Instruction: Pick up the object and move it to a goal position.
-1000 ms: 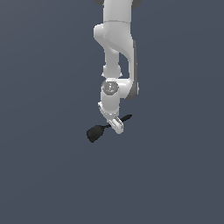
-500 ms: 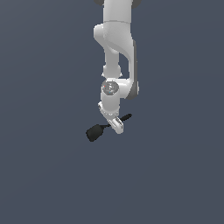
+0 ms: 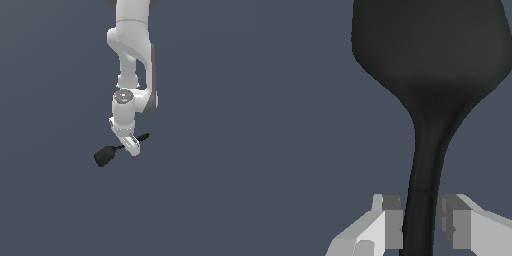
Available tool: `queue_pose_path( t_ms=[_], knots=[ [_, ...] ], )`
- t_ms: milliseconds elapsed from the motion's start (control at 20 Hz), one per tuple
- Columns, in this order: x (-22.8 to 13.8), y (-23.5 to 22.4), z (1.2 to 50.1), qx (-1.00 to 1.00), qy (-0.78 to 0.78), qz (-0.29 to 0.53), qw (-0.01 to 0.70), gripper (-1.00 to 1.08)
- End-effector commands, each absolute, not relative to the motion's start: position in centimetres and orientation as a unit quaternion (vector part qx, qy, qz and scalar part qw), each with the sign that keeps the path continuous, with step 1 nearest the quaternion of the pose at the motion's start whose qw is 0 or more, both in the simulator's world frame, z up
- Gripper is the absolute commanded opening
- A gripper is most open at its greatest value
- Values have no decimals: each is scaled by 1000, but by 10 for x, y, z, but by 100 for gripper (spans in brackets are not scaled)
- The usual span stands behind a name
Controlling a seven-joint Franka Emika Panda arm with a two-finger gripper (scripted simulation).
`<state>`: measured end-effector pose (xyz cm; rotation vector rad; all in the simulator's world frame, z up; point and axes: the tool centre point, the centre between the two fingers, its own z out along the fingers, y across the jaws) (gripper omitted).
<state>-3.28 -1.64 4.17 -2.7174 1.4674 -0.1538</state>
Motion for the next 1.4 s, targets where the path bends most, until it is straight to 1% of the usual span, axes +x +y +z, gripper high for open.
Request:
queue_pose_path(
  t_ms=[0,200,400,650,1000,1350],
  knots=[
    [-13,-22,58,-876,475,-79,39,-100],
    [25,-34,96,-868,473,-138,68,-100],
    [62,-49,147,-853,468,-208,102,-100],
    [94,-65,211,-830,459,-285,139,-100],
    [114,-81,285,-797,446,-366,178,-100],
    [120,-92,339,-771,433,-419,206,-100]
  ],
)
